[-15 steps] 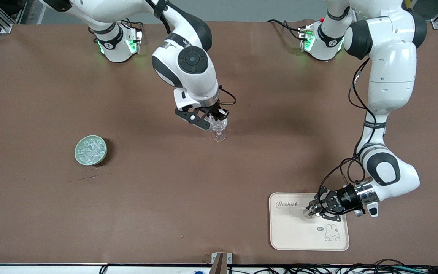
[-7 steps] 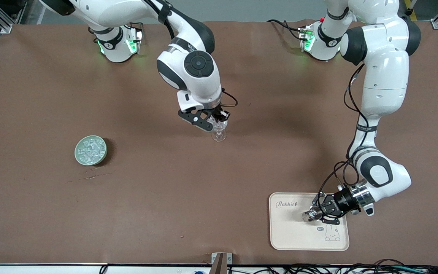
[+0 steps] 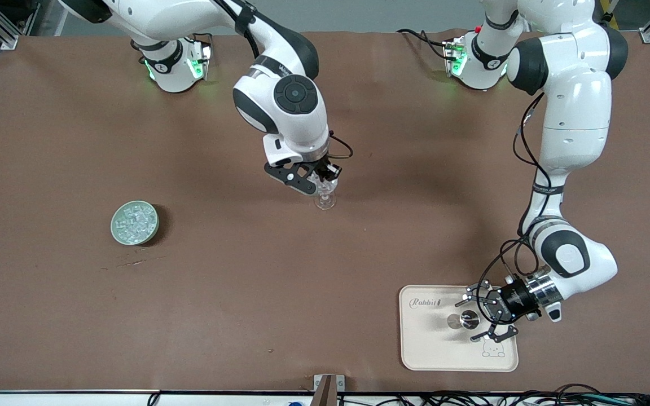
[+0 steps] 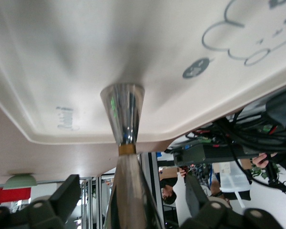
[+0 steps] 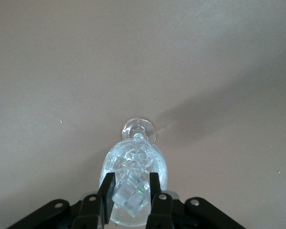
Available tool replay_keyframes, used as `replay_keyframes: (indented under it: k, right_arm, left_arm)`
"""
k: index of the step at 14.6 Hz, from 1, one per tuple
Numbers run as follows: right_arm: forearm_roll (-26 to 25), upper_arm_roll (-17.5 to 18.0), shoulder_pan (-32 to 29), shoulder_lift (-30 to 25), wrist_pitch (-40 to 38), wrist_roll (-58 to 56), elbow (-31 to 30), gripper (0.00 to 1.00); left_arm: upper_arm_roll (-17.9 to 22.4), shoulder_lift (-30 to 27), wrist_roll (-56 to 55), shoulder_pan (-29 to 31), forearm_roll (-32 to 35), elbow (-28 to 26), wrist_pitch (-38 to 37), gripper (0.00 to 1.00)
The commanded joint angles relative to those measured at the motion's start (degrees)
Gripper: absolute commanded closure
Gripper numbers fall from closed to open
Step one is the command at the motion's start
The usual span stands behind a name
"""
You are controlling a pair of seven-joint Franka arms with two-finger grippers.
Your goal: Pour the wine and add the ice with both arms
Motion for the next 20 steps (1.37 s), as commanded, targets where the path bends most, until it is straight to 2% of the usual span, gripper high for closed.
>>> replay_keyframes:
  k: [1,2,5,7,8,9,10,13,16,17,20]
  right_arm:
    - [-1.4,0.5,-0.2,0.3,0.0,1.4,0.7,0.55]
    - [-1.4,0.5,-0.1,0.3,0.0,1.4,0.6,0.52]
    - [-1.4,0.6,-0.2,0.3,-0.1,1.3,0.7,0.47]
    - [-1.3,0.8,-0.5,0.1,-0.2,1.2,0.9,0.3]
    - [-1.3,1.7,-1.1,-0.3,-0.6,1.1,1.2,0.21]
    - [-1.4,2.2,-2.1,-1.1,-1.1,0.9,1.6,0.05]
    - [-1.4,2.2,-2.9,-2.9,-2.1,0.7,1.8,0.0]
    - [-1.7,2.0,-6.2,-8.6,-5.5,-2.1,1.7,0.0]
    - [-2.9,1.3,-11.6,-15.4,-11.3,-11.9,1.7,0.0]
    - [-3.0,-0.1,-12.7,-17.0,-12.8,-15.6,1.8,0.0]
    - [-1.9,-11.1,-12.7,-22.9,-14.2,-27.1,1.8,0.0]
  left_arm:
    - [2.1,-5.5,3.0,-0.2,1.0,-7.0,-3.2,0.0]
    - [3.6,-7.8,4.6,-0.5,3.1,-10.1,-4.2,0.0]
    - [3.9,-13.7,9.8,-0.5,10.5,-17.7,-4.6,0.0]
    - [4.1,-18.0,13.1,-0.6,16.1,-21.8,-4.0,0.0]
    - [4.3,-21.1,14.1,-0.8,20.3,-23.8,-0.8,0.0]
    - [4.0,-24.3,14.3,-0.8,25.3,-25.5,3.4,0.0]
    - [3.9,-26.5,14.3,-0.9,30.4,-26.2,3.5,0.0]
    - [2.2,-31.6,13.9,-0.1,42.9,-26.5,3.2,0.0]
    - [0.5,-36.4,14.4,0.1,56.6,-25.6,-2.0,0.0]
    - [-1.2,-38.5,17.1,0.3,61.2,-25.5,-3.4,0.0]
    - [-3.8,-45.4,24.4,0.9,69.6,-25.6,-10.2,0.0]
